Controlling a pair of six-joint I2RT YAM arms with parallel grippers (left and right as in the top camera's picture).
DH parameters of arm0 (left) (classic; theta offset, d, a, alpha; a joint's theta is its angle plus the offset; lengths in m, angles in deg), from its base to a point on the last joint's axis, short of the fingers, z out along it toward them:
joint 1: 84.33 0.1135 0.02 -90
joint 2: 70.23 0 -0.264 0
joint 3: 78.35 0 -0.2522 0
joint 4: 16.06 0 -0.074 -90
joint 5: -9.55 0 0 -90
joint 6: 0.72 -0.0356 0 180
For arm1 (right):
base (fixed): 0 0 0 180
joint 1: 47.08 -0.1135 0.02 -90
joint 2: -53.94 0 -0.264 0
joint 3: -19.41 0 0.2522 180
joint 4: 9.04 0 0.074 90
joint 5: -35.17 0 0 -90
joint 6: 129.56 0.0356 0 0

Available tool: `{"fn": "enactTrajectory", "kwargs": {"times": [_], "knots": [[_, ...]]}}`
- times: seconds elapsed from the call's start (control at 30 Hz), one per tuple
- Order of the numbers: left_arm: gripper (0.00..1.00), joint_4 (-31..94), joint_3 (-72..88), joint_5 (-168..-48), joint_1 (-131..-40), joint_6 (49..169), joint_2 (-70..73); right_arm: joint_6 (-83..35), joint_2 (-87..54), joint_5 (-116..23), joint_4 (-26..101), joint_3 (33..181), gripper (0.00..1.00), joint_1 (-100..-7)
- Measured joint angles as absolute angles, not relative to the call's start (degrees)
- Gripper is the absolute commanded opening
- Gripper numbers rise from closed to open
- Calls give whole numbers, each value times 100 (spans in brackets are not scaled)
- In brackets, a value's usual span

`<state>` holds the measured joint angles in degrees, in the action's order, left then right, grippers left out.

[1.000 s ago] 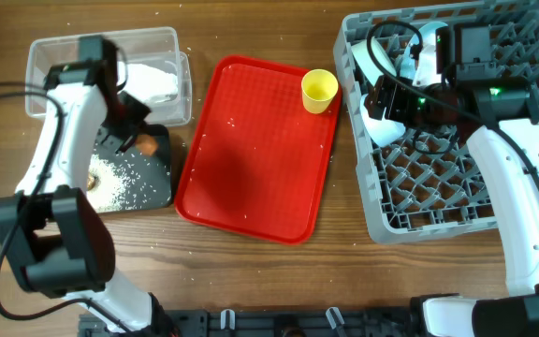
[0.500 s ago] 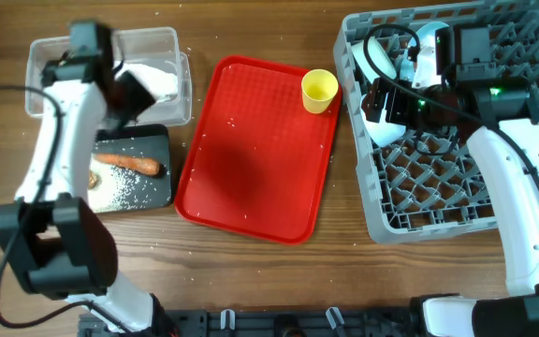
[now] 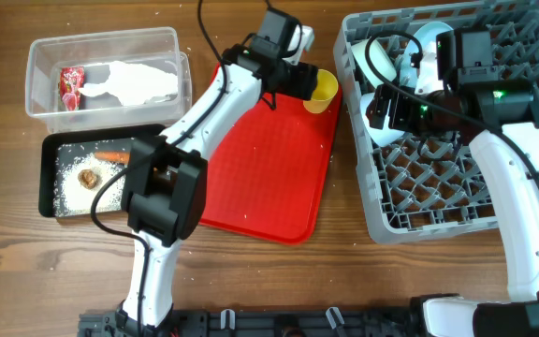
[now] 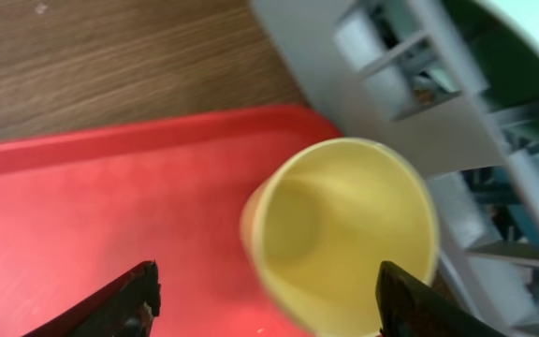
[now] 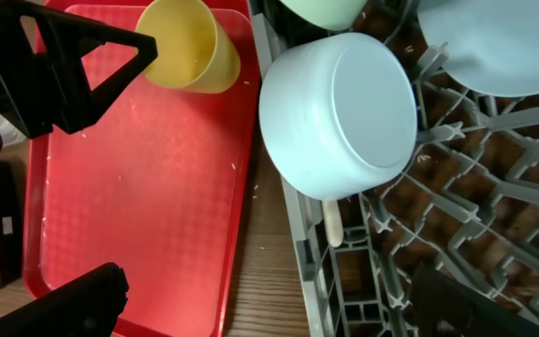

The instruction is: Sort waste into correct bins and load items into the dishwasher rack

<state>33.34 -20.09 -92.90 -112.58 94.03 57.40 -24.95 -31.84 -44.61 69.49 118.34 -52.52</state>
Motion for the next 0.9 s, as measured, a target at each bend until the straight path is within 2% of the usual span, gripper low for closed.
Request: {"fn": "enactTrajectory", "kwargs": {"times": [0.07, 0.17, 0.23, 0.3, 0.33, 0.43, 0.5, 0.6, 0.7, 0.8, 0.9], "knots": [[60, 3336, -2029, -9327, -11317, 9362, 5751, -2495, -3184, -4483, 6952, 11834, 100, -5252], [52, 3439, -2040, -9274, -11312, 9313, 5957, -2495, -3184, -4483, 6987, 11834, 100, -5252], [36, 3430, -2040, -9198, -11312, 9298, 6038, -2495, -3184, -4483, 6991, 11834, 100, -5252], [28, 3408, -2040, -9156, -11312, 9283, 6040, -2495, -3182, -4483, 6991, 11834, 100, -5252], [21, 3408, -2040, -9139, -11312, 9298, 6044, -2495, -3182, -4483, 6991, 11834, 100, -5252], [15, 3389, -2040, -9121, -11315, 9425, 6084, -2495, -3182, -4483, 6989, 11834, 100, -5252], [4, 3312, -2040, -9119, -11315, 9606, 6147, -2495, -3182, -4483, 6980, 11834, 100, -5252], [4, 3336, -2040, -9150, -11315, 9954, 6184, -2495, -3182, -4483, 6897, 11834, 100, -5252], [4, 3865, -2066, -9508, -11229, 10459, 6132, -2484, -3182, -4479, 6818, 11832, 100, -5252], [4, 4108, -2073, -10975, -10473, 10916, 5526, -2467, -3182, -4155, 6117, 11832, 100, -5252], [4, 3985, -2237, -13333, -9205, 11108, 4648, -2554, -3182, -3191, 4781, 11777, 100, -5252]]}}
